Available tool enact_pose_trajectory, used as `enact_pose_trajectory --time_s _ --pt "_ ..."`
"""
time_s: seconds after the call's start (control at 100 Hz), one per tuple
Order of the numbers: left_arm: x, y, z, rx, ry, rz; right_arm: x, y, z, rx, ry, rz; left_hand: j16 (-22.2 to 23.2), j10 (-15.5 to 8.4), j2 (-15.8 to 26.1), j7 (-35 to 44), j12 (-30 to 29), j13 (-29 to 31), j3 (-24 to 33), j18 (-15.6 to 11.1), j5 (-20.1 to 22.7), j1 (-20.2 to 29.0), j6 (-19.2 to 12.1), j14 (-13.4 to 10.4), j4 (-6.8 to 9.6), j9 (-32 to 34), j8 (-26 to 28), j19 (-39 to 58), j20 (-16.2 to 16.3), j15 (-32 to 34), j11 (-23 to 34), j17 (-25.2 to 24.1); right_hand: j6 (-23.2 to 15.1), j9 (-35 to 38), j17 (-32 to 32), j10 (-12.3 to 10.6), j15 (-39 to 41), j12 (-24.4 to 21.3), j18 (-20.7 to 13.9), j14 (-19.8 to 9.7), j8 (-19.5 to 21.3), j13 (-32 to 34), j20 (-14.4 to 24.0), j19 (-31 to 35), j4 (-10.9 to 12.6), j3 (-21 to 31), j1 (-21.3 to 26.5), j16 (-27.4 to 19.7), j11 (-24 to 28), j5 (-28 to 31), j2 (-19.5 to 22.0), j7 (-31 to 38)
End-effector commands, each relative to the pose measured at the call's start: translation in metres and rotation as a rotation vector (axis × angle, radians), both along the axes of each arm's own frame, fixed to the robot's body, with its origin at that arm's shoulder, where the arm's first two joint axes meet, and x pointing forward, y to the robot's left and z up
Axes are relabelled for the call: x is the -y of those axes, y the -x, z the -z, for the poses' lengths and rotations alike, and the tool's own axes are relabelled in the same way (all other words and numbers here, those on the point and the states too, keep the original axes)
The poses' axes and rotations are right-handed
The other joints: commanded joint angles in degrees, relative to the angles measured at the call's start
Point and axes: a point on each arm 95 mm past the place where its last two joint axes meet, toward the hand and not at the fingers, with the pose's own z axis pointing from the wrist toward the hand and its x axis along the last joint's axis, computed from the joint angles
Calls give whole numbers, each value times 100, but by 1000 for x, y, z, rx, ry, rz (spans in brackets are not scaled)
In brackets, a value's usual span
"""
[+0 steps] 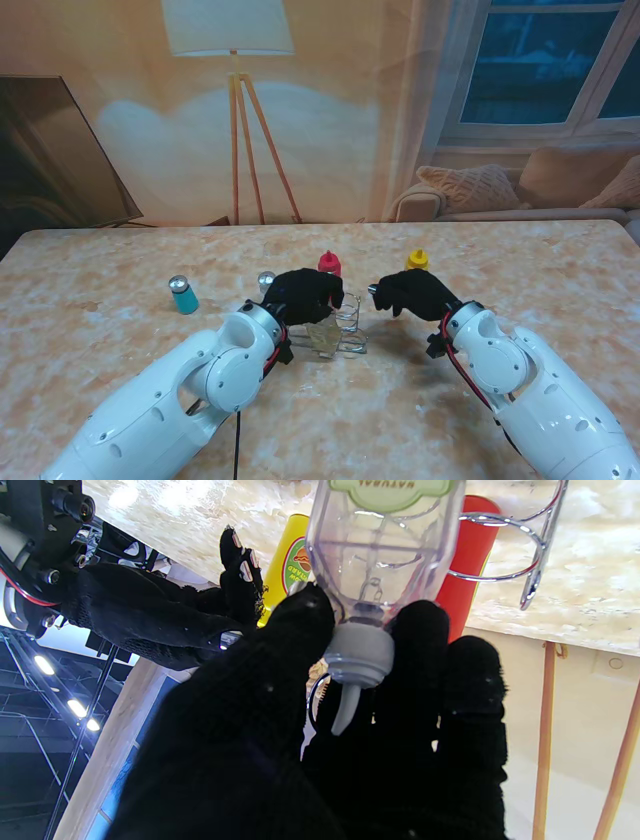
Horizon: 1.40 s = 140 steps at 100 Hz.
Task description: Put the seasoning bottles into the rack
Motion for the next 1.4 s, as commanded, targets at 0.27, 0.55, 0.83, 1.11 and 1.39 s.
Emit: enact_pose_trajectory --time_s 0.27,0.55,0.83,1.11,1.39 --pt "5 -1 1 -9 -16 23 -3 4 4 -15 4 -10 65 -147 -20 147 91 57 511 -535 17 332 -25 -610 266 194 -54 227 200 433 158 -1 -148 -27 -29 -86 -15 116 35 -80 -44 -2 107 19 -68 -11 -20 172 2 -36 -53 23" --pt "8 -2 1 -6 -47 51 -3 4 4 -16 4 -11 26 -114 -143 164 78 131 533 -548 32 250 3 -651 196 244 -64 293 236 519 203 107 -141 -22 -19 -80 -15 116 32 -79 -47 -1 106 22 -69 -1 -18 172 5 -32 -57 27" --pt "6 -6 -5 13 -80 90 -3 4 4 -18 2 -11 -38 -176 -138 163 45 137 547 -552 33 221 -62 -674 163 259 -69 251 224 505 203 91 -137 -16 16 -84 -13 117 17 -79 -50 5 99 22 -71 11 -22 172 11 -29 -64 29" --pt "8 -8 -6 34 -103 111 -3 4 4 -16 2 -9 -32 -195 -148 204 57 125 580 -599 38 203 -78 -686 170 255 -60 212 220 513 222 84 -127 -13 13 -82 -12 113 15 -80 -53 6 87 8 -72 27 -30 169 12 -21 -63 31" --pt "9 -7 -3 80 -121 79 -3 4 4 -16 2 -9 20 -126 -188 224 92 119 654 -635 6 175 16 -646 177 224 -58 313 309 643 278 98 -129 -13 11 -75 -3 114 11 -82 -51 14 88 12 -73 37 -37 172 16 -20 -68 33"
